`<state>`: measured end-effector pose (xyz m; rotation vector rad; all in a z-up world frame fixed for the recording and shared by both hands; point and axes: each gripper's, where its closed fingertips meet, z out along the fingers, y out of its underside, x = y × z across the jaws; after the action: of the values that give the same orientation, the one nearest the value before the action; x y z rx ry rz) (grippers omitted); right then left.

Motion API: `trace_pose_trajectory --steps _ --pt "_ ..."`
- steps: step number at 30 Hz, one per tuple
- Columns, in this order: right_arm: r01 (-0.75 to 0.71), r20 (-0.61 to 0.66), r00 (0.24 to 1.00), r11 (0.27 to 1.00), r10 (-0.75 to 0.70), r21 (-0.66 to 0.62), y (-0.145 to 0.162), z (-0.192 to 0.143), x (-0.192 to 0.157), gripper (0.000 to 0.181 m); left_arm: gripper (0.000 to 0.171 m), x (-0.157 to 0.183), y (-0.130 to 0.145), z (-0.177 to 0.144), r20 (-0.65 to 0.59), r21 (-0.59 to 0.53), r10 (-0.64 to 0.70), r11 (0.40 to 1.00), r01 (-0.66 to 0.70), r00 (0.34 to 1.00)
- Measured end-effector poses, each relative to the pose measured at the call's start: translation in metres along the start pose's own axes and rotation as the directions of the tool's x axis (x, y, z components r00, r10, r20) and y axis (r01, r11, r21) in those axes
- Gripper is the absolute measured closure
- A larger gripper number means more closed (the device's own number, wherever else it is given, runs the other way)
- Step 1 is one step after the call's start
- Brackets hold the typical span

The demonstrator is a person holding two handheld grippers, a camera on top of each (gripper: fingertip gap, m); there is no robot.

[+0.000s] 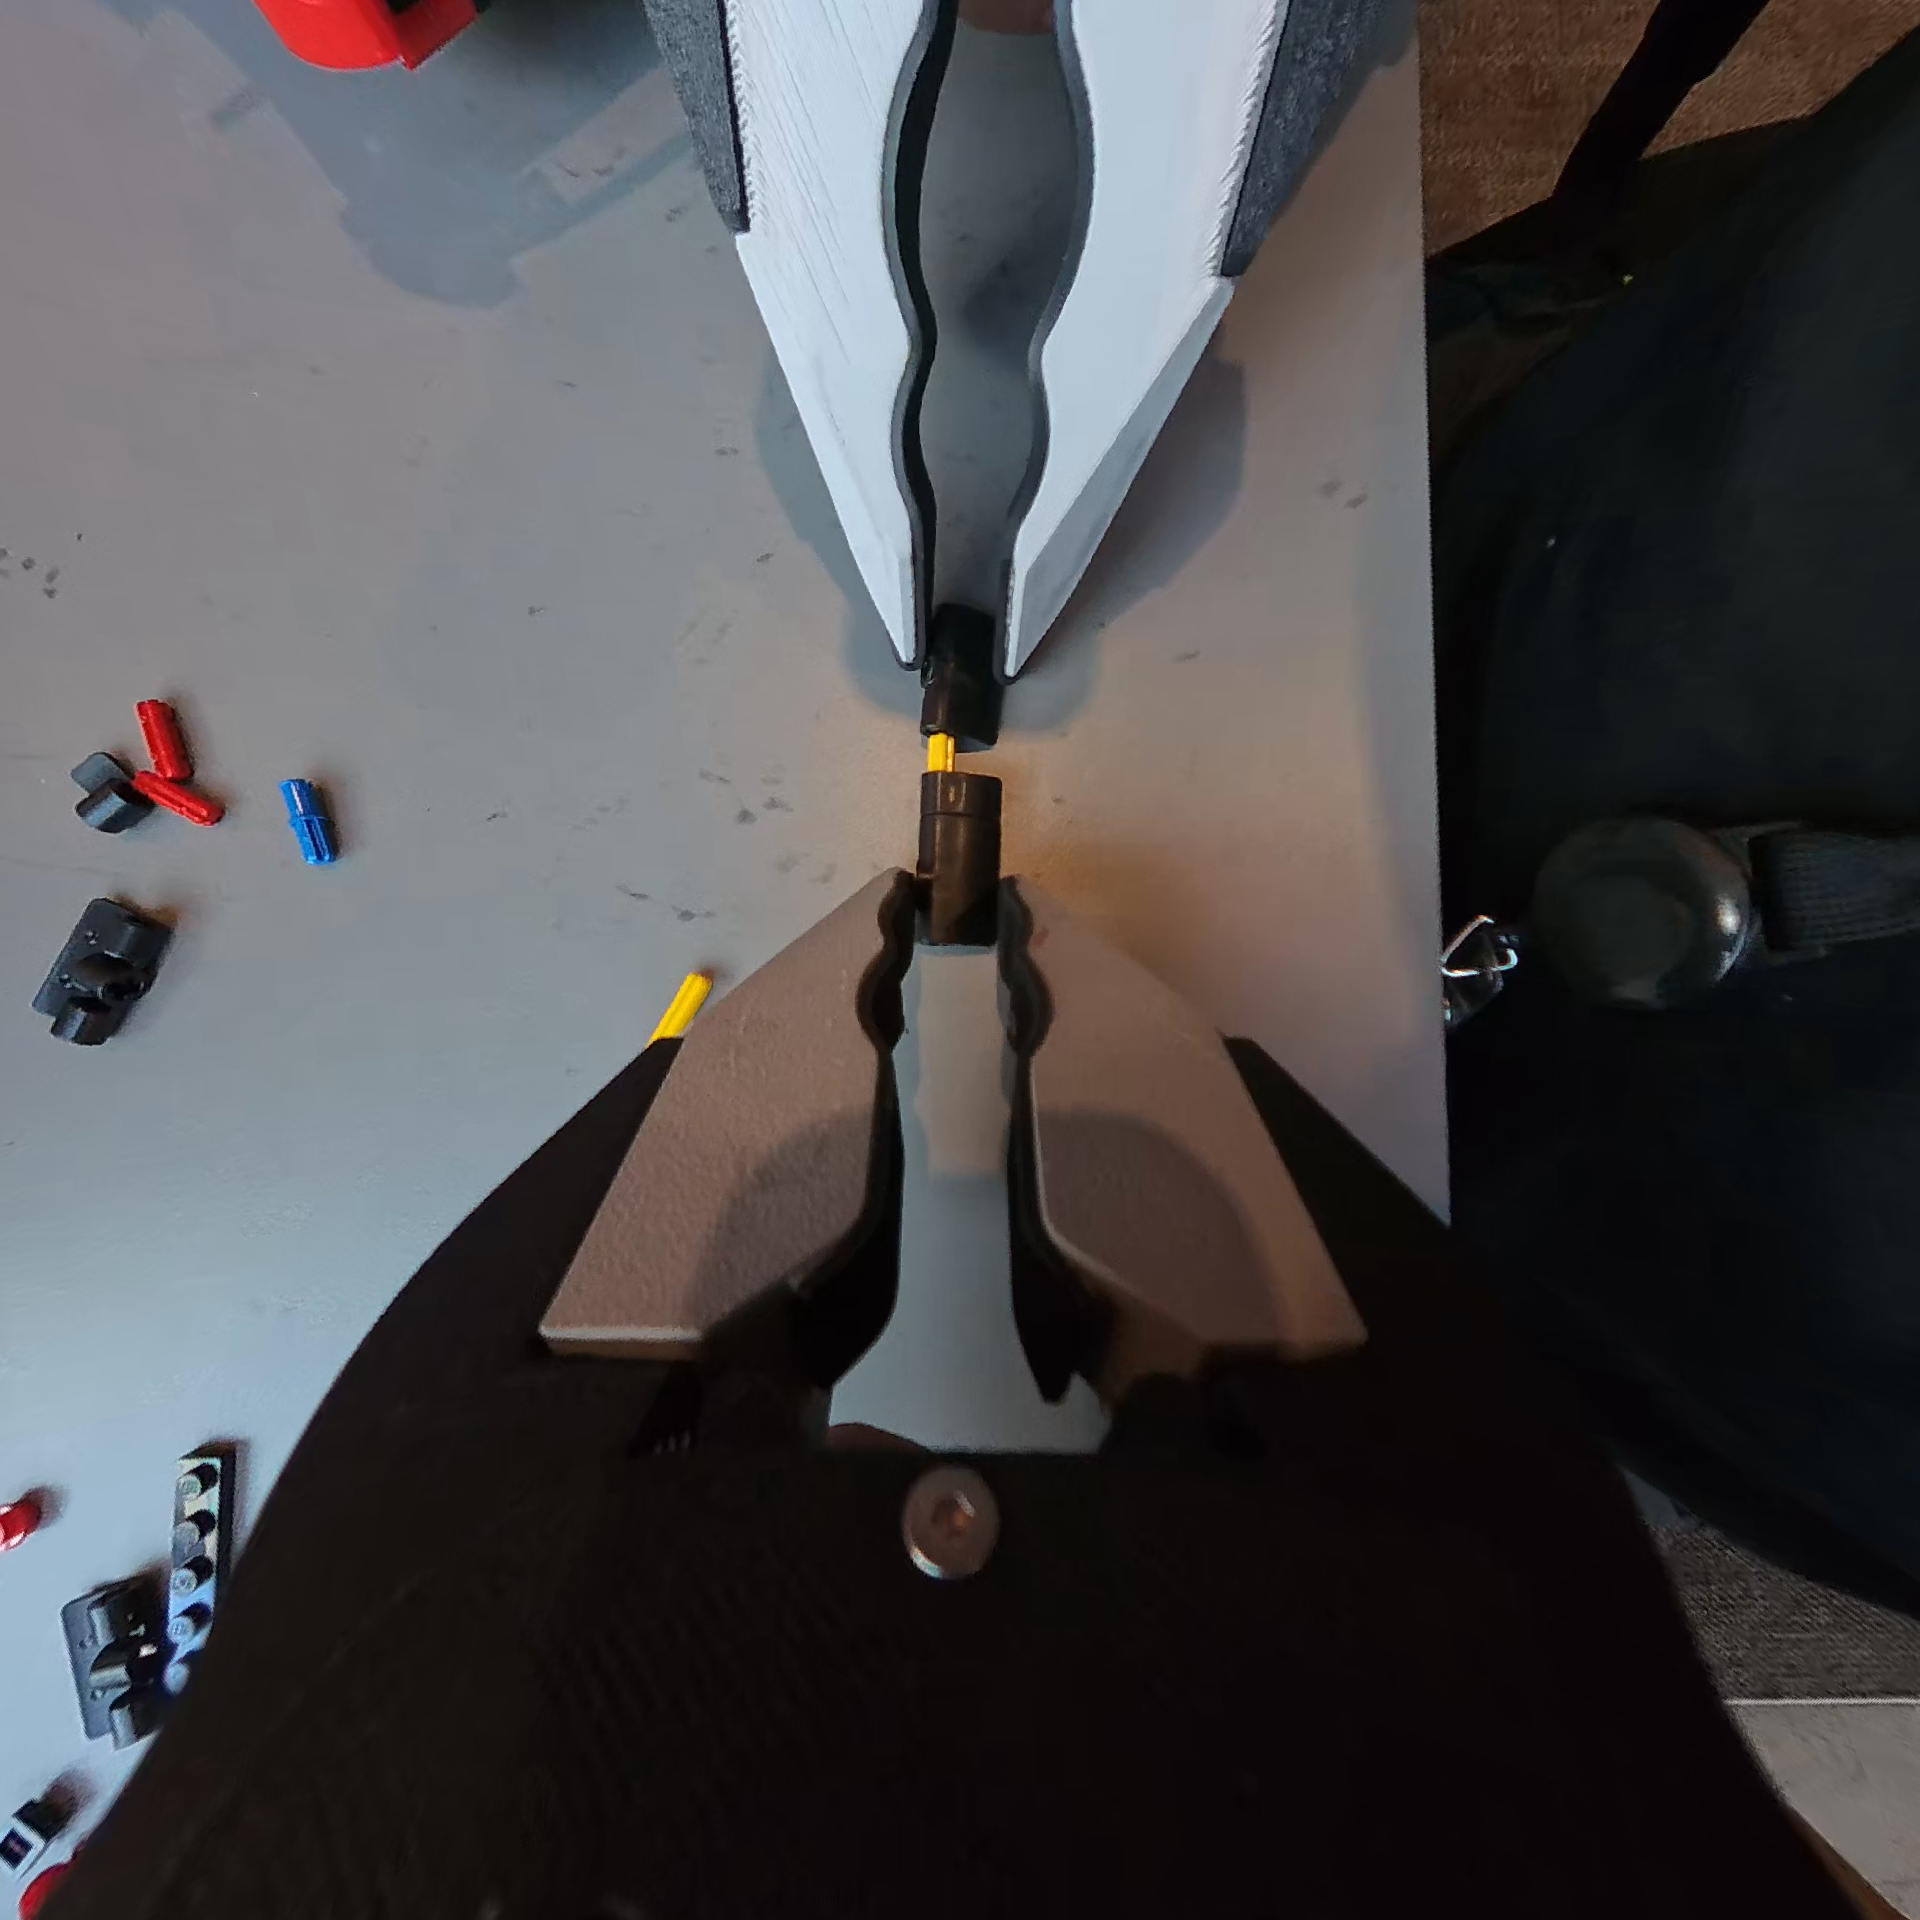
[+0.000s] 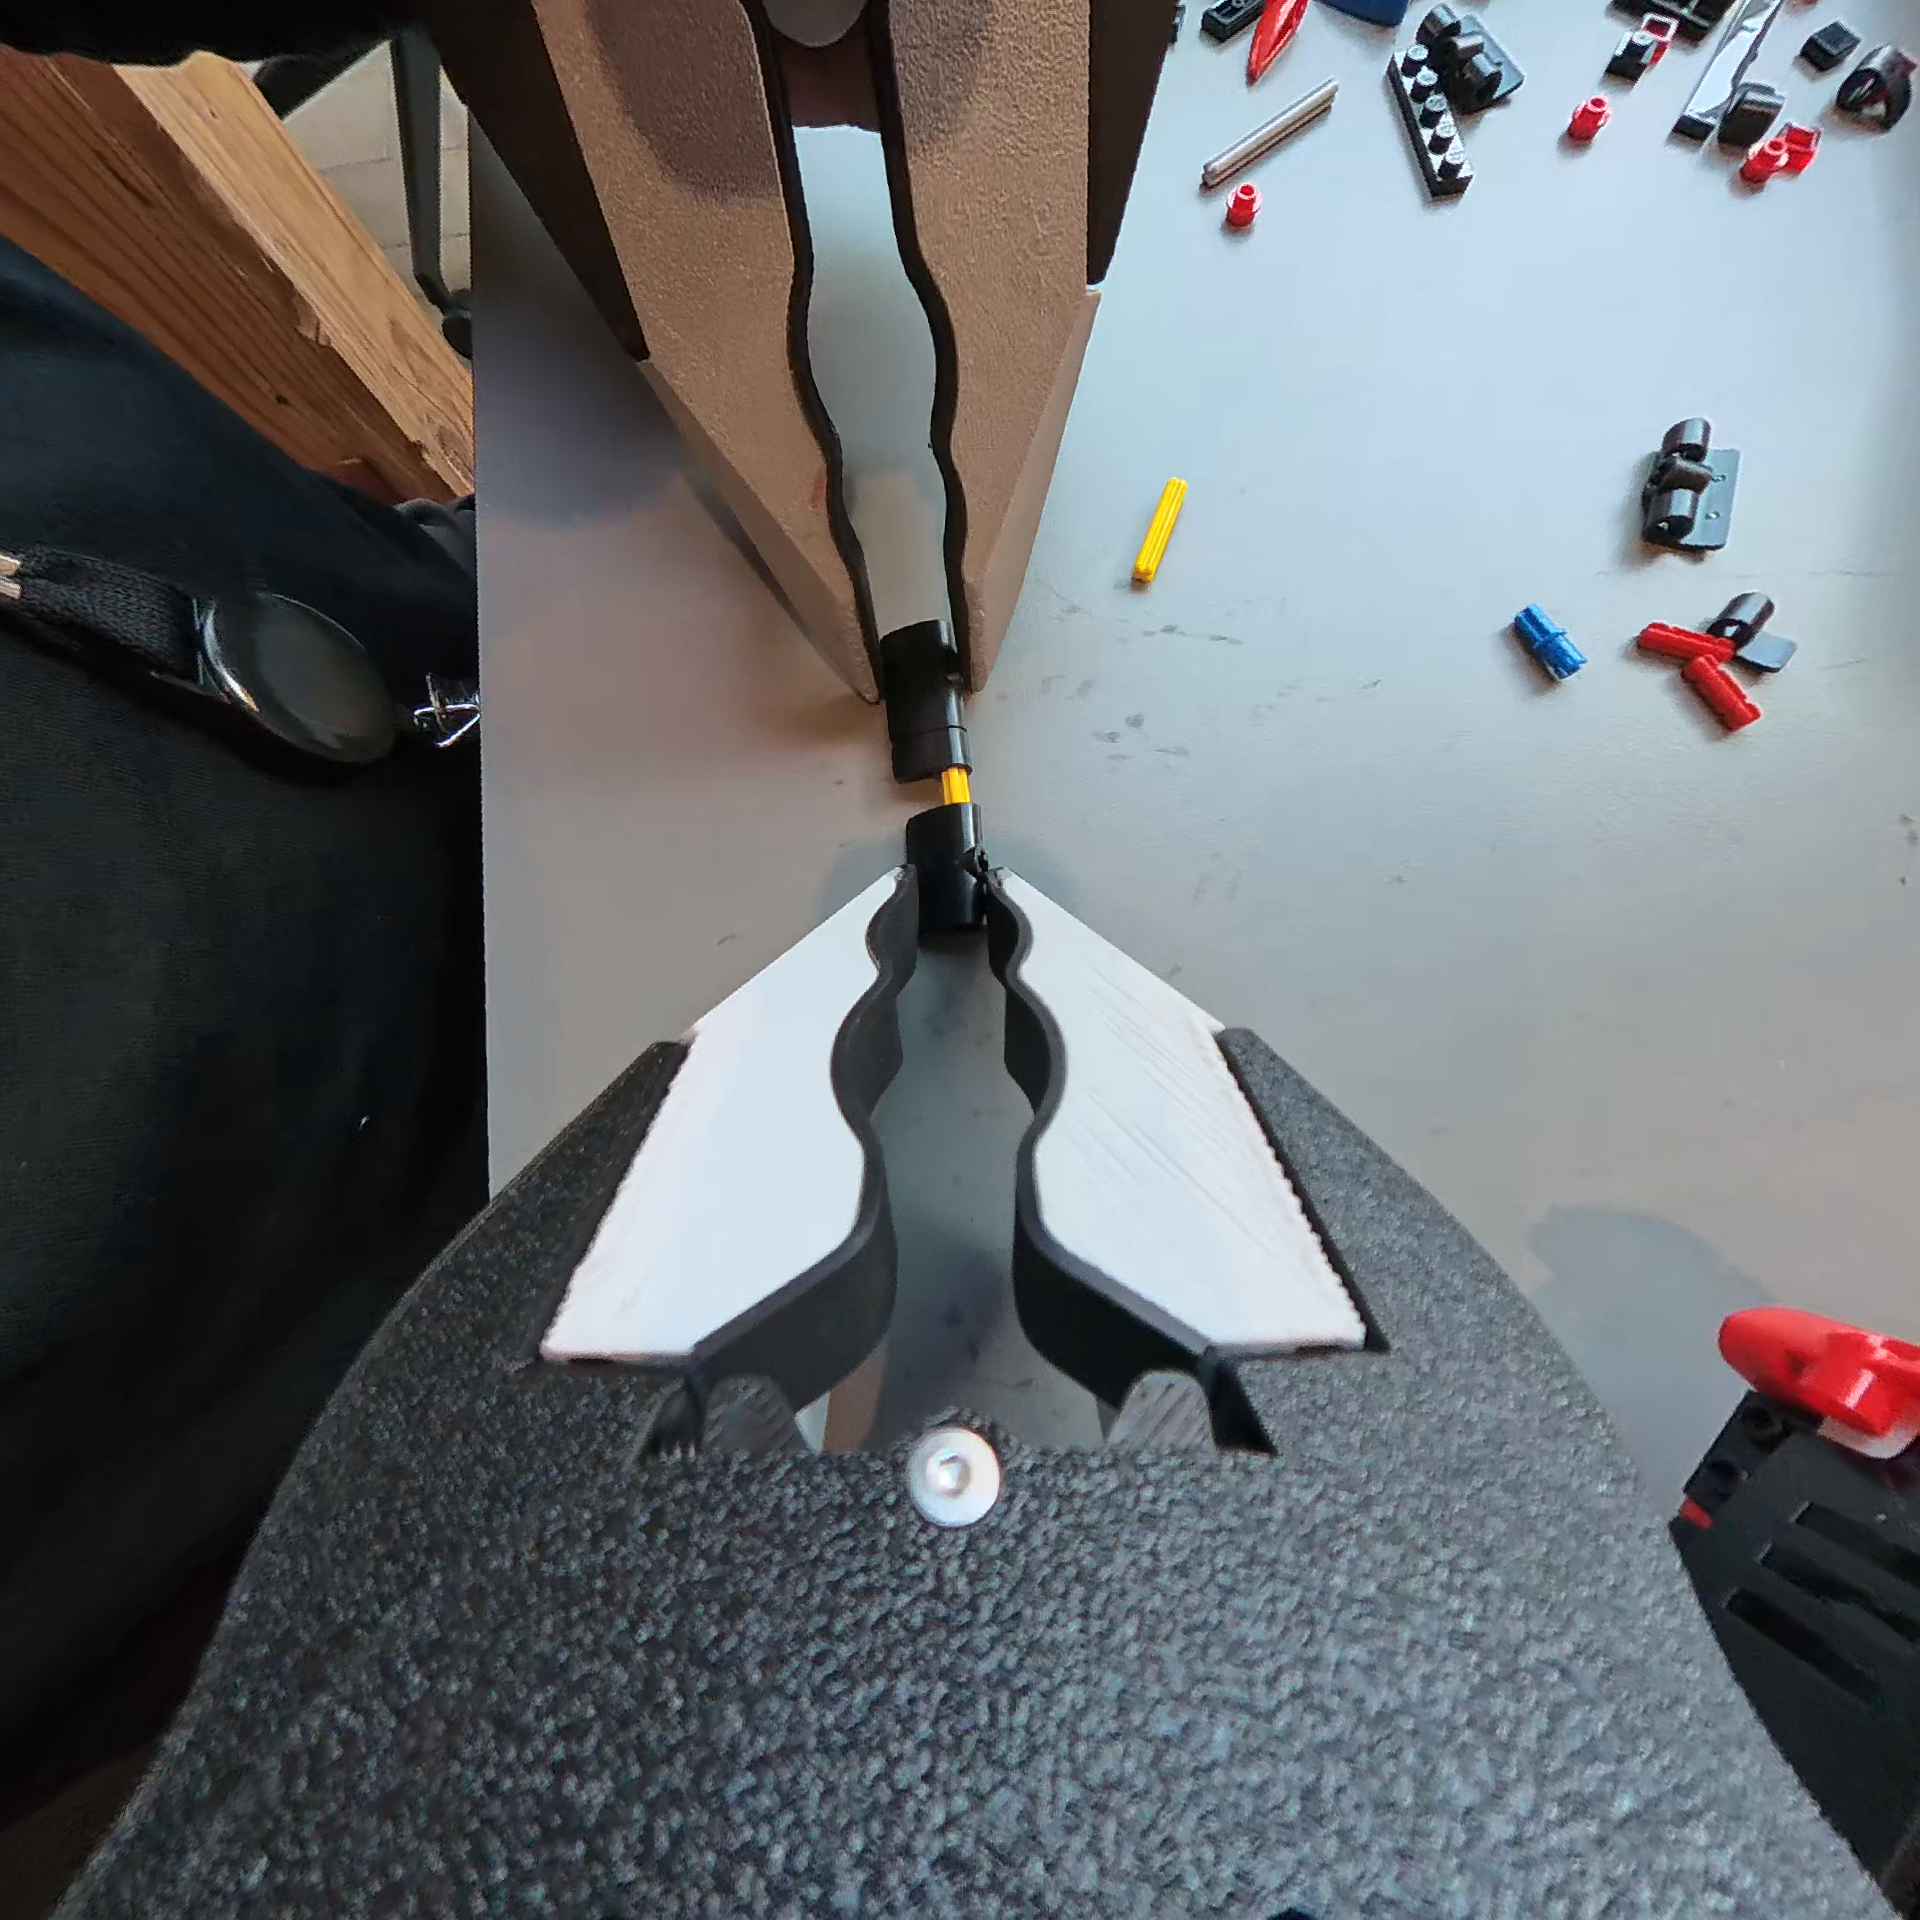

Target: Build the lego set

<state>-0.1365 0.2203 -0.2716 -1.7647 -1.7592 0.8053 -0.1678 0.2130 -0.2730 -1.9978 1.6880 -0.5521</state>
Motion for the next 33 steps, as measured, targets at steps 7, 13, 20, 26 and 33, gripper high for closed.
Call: trace_pose_trajectory --steps 7,13,20,26,33 --pt "-0.041 0.019 0.999 0.999 0.041 -0.01 -0.0002 0.0001 -0.0001 0.168 0.159 0.0 -0.0002 -0.0003 0.027 -0.028 0.062 0.998 -0.062 0.998" --pt "-0.08 0.036 0.996 0.996 0.081 -0.032 -0.0002 -0.0003 0.0002 0.169 0.159 -0.0013 -0.0009 -0.0006 0.056 -0.035 0.124 0.992 -0.122 0.991" --pt "-0.064 0.037 0.997 0.997 0.065 -0.05 -0.0007 0.0 0.0003 0.169 0.159 -0.0014 -0.0014 -0.0006 0.078 -0.016 0.124 0.992 -0.124 0.989" --pt "-0.022 0.022 0.999 0.998 0.023 -0.057 -0.0007 0.0001 0.0001 0.169 0.159 -0.001 -0.0016 -0.0004 0.06 -0.031 0.156 0.988 -0.154 0.986" --pt "-0.006 0.033 0.999 0.995 0.009 -0.099 0.0 -0.0003 -0.0016 0.17 0.159 -0.0011 -0.0024 -0.0007 0.083 -0.092 0.301 0.951 -0.294 0.95"
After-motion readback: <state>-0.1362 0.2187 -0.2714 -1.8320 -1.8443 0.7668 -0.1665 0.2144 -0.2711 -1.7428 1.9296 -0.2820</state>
